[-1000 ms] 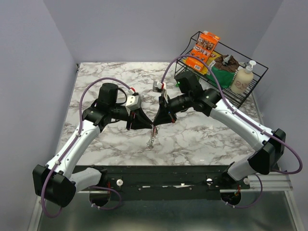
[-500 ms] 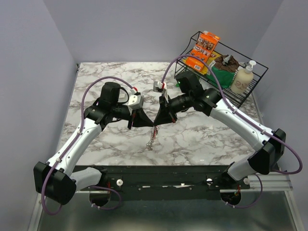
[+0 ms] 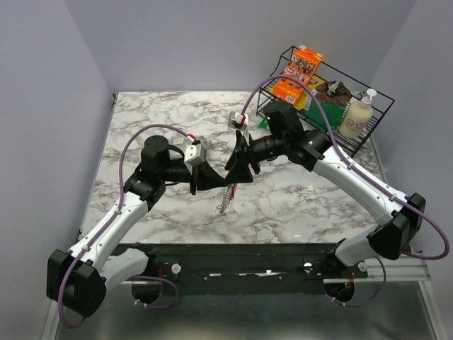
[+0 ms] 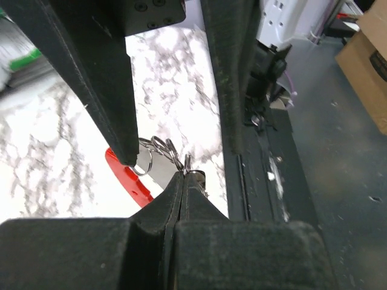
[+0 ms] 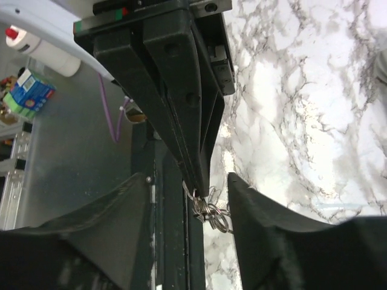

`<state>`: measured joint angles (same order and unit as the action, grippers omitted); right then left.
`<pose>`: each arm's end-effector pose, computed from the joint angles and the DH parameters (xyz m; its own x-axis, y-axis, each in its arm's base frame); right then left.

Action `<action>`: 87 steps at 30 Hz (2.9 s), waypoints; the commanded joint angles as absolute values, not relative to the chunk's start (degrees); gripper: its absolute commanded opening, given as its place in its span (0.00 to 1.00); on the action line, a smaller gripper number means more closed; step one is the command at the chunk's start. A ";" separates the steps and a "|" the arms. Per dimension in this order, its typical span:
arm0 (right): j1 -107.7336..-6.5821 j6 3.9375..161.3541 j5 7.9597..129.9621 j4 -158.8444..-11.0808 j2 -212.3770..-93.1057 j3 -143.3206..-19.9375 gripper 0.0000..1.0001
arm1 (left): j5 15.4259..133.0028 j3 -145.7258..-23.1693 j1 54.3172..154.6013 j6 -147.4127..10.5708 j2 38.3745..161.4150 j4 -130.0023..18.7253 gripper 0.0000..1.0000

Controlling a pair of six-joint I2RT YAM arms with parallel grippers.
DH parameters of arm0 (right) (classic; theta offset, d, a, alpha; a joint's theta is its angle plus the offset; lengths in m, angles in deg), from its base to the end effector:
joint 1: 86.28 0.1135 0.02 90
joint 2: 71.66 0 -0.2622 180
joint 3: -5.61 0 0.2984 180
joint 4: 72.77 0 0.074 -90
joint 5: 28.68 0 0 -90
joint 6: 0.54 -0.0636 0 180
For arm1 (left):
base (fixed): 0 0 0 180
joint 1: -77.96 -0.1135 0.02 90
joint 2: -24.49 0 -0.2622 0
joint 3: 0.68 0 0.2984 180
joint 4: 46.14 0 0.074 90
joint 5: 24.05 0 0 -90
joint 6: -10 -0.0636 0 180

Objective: Put the keys on the keyring

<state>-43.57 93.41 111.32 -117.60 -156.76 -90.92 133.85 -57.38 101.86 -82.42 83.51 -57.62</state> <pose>0.2506 0.2976 0.3706 -0.3411 -0.3752 -0.8619 -0.9316 0.0127 0.3632 0.2306 -0.1666 0.3029 -0.1767 0.0957 -0.9796 0.9834 -0.0246 -0.1798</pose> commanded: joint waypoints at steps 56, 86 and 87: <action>-52.89 73.81 121.00 -85.86 -145.40 -73.67 0.38 | 119.83 -43.22 102.13 -27.18 93.75 34.54 0.00; -52.01 76.63 116.25 -90.08 -147.16 -72.70 0.26 | 120.27 -44.01 102.22 -24.37 94.63 37.35 0.00; -51.75 76.80 115.99 -90.34 -147.25 -72.70 0.25 | 120.36 -44.09 102.22 -24.45 94.63 37.44 0.00</action>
<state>-52.48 75.16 117.66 -88.16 -146.20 -73.28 119.54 -41.86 101.99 -25.09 94.64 17.17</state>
